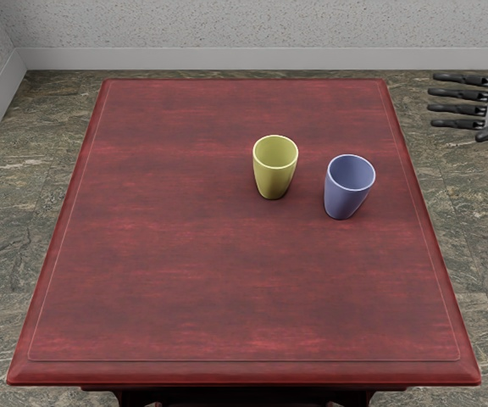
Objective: Pick up cup and place in cup with right hand
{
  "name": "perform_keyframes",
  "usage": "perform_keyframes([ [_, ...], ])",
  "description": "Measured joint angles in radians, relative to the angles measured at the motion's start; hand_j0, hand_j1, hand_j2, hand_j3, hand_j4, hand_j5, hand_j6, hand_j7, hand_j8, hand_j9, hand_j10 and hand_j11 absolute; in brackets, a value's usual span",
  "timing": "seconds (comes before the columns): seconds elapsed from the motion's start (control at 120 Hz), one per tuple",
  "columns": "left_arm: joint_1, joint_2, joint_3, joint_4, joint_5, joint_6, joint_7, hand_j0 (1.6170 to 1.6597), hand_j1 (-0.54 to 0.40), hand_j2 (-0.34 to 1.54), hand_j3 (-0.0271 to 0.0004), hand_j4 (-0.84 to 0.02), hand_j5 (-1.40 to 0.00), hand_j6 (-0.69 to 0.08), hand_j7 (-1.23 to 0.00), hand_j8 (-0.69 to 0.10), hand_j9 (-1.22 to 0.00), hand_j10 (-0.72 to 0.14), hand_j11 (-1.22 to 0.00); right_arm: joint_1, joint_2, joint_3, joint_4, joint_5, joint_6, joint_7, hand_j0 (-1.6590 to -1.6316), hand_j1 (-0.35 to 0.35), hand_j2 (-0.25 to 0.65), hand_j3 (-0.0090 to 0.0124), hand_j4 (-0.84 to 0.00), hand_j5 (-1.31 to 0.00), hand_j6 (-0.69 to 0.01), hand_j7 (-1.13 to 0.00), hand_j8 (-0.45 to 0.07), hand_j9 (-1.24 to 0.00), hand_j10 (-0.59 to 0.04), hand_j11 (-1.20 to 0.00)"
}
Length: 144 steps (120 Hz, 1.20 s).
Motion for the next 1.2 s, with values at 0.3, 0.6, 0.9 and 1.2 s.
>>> perform_keyframes([
  [0.3, -0.001, 0.000, 0.000, 0.000, 0.000, 0.000, 0.000, 1.6581, 0.349, 0.00, -0.0002, 0.000, 0.00, 0.000, 0.00, 0.000, 0.00, 0.000, 0.00, 0.042, 0.070, 0.002, -0.005, -0.167, 0.000, -0.002, -1.6580, -0.349, 0.000, 0.0000, 0.000, 0.00, 0.005, 0.00, 0.004, 0.00, 0.003, 0.00],
  [0.6, -0.001, 0.000, 0.000, 0.000, 0.000, 0.000, 0.000, 1.6581, 0.349, 0.00, -0.0001, 0.000, 0.00, 0.000, 0.00, 0.000, 0.00, 0.000, 0.00, 0.214, 0.191, 0.000, 0.370, -0.664, -0.107, -0.007, -1.6581, -0.349, 0.000, 0.0000, -0.002, 0.00, 0.000, 0.00, 0.000, 0.00, 0.000, 0.00],
  [0.9, -0.001, 0.000, 0.000, 0.000, 0.000, 0.000, 0.000, 1.6581, 0.349, 0.00, 0.0000, 0.000, 0.00, 0.000, 0.00, 0.000, 0.00, 0.000, 0.00, 0.314, 0.379, -0.096, 0.615, -1.036, -0.503, -0.053, -1.6581, -0.327, -0.003, 0.0000, -0.020, -0.02, -0.021, -0.02, -0.020, -0.02, -0.020, -0.02],
  [1.2, -0.001, 0.000, 0.000, 0.000, 0.000, 0.000, 0.000, 1.6581, 0.349, 0.00, 0.0000, 0.000, 0.00, 0.000, 0.00, 0.000, 0.00, 0.000, 0.00, 0.355, 0.489, -0.351, 0.564, -1.117, -0.814, -0.058, -1.6581, -0.322, -0.004, 0.0000, -0.025, -0.03, -0.026, -0.03, -0.025, -0.03, -0.024, -0.03],
])
